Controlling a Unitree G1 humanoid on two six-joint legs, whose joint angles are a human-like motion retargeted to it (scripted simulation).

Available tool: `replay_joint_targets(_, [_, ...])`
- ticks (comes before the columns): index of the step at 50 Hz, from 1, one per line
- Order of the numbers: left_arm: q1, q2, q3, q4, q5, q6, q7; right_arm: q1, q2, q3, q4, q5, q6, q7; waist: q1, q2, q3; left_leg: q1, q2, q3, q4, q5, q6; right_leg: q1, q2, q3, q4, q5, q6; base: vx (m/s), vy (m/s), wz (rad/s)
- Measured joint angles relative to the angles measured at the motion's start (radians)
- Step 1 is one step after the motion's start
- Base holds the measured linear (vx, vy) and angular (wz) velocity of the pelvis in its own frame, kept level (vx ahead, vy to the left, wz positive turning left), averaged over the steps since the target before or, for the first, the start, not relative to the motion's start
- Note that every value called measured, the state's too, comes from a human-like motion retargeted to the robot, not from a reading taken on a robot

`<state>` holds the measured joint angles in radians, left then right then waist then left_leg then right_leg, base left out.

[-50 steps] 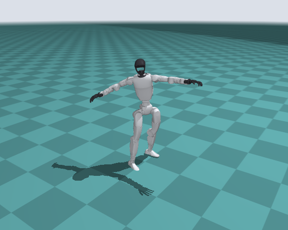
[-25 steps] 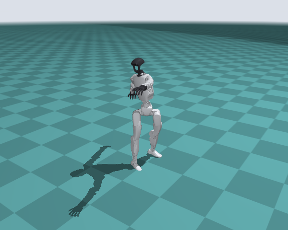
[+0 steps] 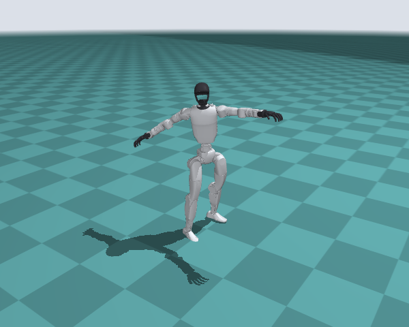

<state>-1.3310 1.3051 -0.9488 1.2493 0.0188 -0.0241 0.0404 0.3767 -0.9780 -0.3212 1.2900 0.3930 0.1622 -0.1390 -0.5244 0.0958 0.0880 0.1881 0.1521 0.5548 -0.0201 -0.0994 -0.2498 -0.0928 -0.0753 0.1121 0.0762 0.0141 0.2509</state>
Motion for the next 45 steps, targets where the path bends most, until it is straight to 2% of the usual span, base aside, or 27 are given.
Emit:
replay_joint_targets(12, [0.188, 0.142, 0.144, 0.077, -0.04, 0.003, -0.022, -0.072, -0.188, 0.015, -0.004, -0.1, -0.02, -0.02, 0.303, -0.114, -0.009, -0.113, -0.008, -0.316, 0.045, -0.004, 0.009, 0.096, -0.075, -0.311, 0.012, -0.05, 0.01, 0.01, 0.01, 1.36])
replay_joint_targets(13, [0.216, 0.154, 0.173, 0.083, -0.029, 0.003, -0.024, -0.077, -0.2, 0.013, -0.003, -0.124, -0.025, -0.018, 0.33, -0.126, -0.012, -0.133, -0.01, -0.341, 0.076, -0.019, 0.021, 0.099, -0.084, -0.338, 0.03, -0.063, 0.009, 0.02, 0.01, 1.32])
replay_joint_targets(15, [0.272, 0.169, 0.219, 0.088, -0.051, 0.008, -0.015, -0.094, -0.226, 0.034, -0.008, -0.132, -0.022, -0.029, 0.399, -0.145, -0.009, -0.142, -0.014, -0.391, 0.057, -0.003, 0.006, 0.122, -0.086, -0.384, 0.008, -0.057, 0.011, 0.01, 0.0, 1.23])
replay_joint_targets(20, [0.452, 0.196, 0.372, 0.115, -0.061, 0.02, -0.004, -0.151, -0.28, 0.091, -0.019, -0.209, -0.025, -0.04, 0.579, -0.201, -0.003, -0.176, -0.032, -0.508, 0.065, 0.004, 0.011, 0.169, -0.1, -0.499, 0.005, -0.071, 0.011, 0.02, 0.01, 1.18])
replay_joint_targets(28, [0.816, 0.172, 0.676, 0.17, -0.077, 0.051, -0.004, -0.294, -0.364, 0.245, -0.041, -0.341, -0.023, -0.023, 0.899, -0.279, 0.005, -0.233, -0.072, -0.684, 0.05, 0.033, 0.023, 0.226, -0.114, -0.676, -0.013, -0.081, 0.011, 0.04, 0.01, 1.15])
replay_joint_targets(32, [0.996, 0.153, 0.869, 0.189, -0.073, 0.059, 0.002, -0.428, -0.407, 0.357, -0.061, -0.402, -0.029, -0.039, 1.066, -0.308, 0.008, -0.259, -0.104, -0.751, 0.071, 0.023, 0.056, 0.236, -0.143, -0.753, 0.036, -0.111, 0.002, 0.07, 0.05, 1.0])
replay_joint_targets(33, [1.046, 0.145, 0.916, 0.182, -0.1, 0.061, 0.009, -0.477, -0.419, 0.409, -0.072, -0.392, -0.025, -0.047, 1.11, -0.317, 0.014, -0.261, -0.104, -0.77, 0.044, 0.046, 0.041, 0.247, -0.129, -0.765, -0.005, -0.091, 0.009, 0.04, 0.02, 0.82])
replay_joint_targets(35, [1.131, 0.135, 1.01, 0.188, -0.108, 0.063, 0.018, -0.574, -0.436, 0.487, -0.09, -0.414, -0.035, -0.052, 1.197, -0.329, 0.018, -0.269, -0.121, -0.794, 0.055, 0.039, 0.059, 0.253, -0.147, -0.795, 0.02, -0.105, 0.004, 0.06, 0.04, 0.74])
replay_joint_targets(37, [1.224, 0.12, 1.102, 0.183, -0.165, 0.066, 0.027, -0.708, -0.447, 0.607, -0.107, -0.398, -0.039, -0.049, 1.283, -0.346, 0.03, -0.278, -0.123, -0.818, 0.03, 0.064, 0.044, 0.26, -0.132, -0.811, -0.023, -0.084, 0.011, 0.02, 0.01, 0.59])
replay_joint_targets(40, [1.356, 0.1, 1.242, 0.198, -0.228, 0.075, 0.028, -0.937, -0.443, 0.793, -0.118, -0.394, -0.053, -0.032, 1.397, -0.365, 0.044, -0.294, -0.138, -0.846, 0.032, 0.07, 0.051, 0.264, -0.138, -0.839, -0.025, -0.08, 0.011, 0.04, 0.03, 0.56])
replay_joint_targets(42, [1.483, 0.075, 1.373, 0.208, -0.269, 0.082, 0.025, -1.171, -0.412, 0.992, -0.099, -0.39, -0.057, -0.021, 1.443, -0.372, 0.048, -0.308, -0.15, -0.868, 0.036, 0.075, 0.056, 0.266, -0.143, -0.861, -0.025, -0.078, 0.011, 0.03, 0.04, 0.64])
replay_joint_targets(45, [1.591, 0.047, 1.482, 0.225, -0.316, 0.094, 0.016, -1.39, -0.367, 1.172, -0.092, -0.399, -0.059, -0.018, 1.508, -0.382, 0.054, -0.329, -0.169, -0.907, 0.039, 0.084, 0.063, 0.27, -0.148, -0.902, -0.025, -0.074, 0.011, 0.03, 0.05, 0.78])
